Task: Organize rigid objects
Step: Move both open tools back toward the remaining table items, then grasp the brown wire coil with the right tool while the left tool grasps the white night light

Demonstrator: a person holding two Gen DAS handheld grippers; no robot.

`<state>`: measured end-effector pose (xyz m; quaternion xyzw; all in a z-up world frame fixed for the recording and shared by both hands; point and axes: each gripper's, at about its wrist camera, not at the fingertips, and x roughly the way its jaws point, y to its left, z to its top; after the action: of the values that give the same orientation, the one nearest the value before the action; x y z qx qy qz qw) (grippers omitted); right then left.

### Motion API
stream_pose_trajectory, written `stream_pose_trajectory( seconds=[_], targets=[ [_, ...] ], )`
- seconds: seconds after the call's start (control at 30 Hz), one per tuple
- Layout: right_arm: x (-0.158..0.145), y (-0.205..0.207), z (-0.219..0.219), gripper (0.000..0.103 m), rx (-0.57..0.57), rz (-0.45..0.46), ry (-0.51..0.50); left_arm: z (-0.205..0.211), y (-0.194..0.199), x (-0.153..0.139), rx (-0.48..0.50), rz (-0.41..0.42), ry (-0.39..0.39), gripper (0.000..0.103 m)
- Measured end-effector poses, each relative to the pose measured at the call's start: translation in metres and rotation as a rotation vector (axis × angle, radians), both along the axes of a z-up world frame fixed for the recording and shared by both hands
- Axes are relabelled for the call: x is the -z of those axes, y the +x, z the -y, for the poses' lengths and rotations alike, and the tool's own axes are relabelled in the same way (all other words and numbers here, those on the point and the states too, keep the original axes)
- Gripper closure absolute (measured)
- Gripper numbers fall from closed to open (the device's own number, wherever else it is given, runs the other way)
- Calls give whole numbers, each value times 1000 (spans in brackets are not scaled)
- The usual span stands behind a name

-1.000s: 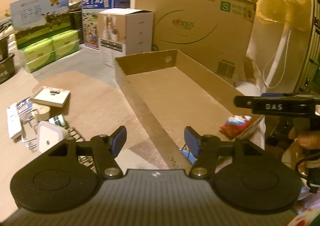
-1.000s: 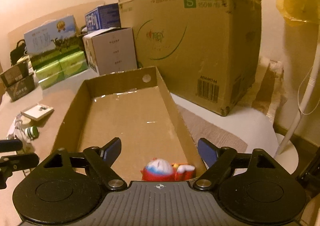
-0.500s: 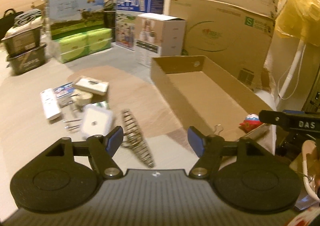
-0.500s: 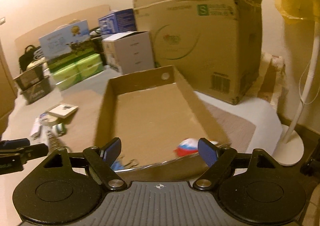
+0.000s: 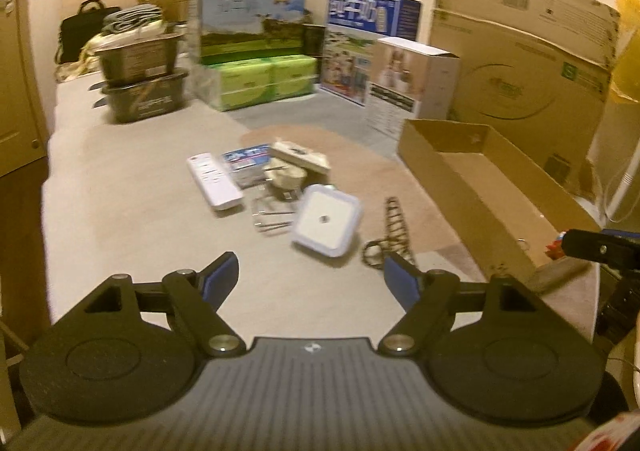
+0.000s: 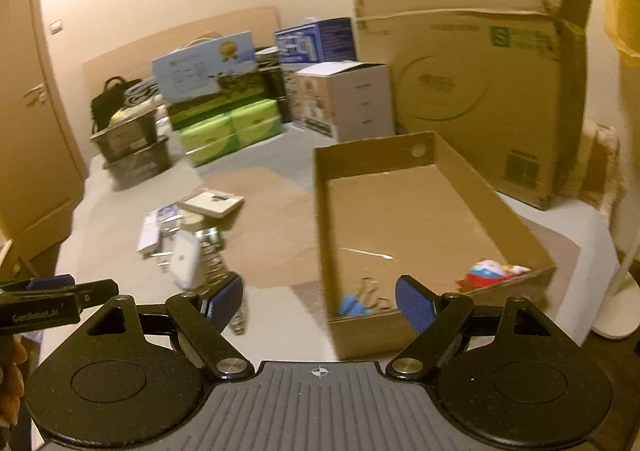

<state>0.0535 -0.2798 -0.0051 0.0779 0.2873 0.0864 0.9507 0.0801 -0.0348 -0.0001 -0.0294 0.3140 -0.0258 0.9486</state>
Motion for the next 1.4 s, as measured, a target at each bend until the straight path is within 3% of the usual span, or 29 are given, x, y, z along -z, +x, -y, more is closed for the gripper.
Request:
stream_pose_trajectory(
  seconds=[0.33, 0.47, 1.4],
  targets=[
    [6, 4, -36, 20, -76, -12, -24, -27, -3, 0, -36, 10, -4, 25],
    [11, 9, -47, 20, -104, -17, -42, -27, 2, 3, -30, 23, 36, 25],
    [70, 94, -104, 21, -265, -86, -130, -42, 82, 51, 109, -70, 26, 25]
  ],
)
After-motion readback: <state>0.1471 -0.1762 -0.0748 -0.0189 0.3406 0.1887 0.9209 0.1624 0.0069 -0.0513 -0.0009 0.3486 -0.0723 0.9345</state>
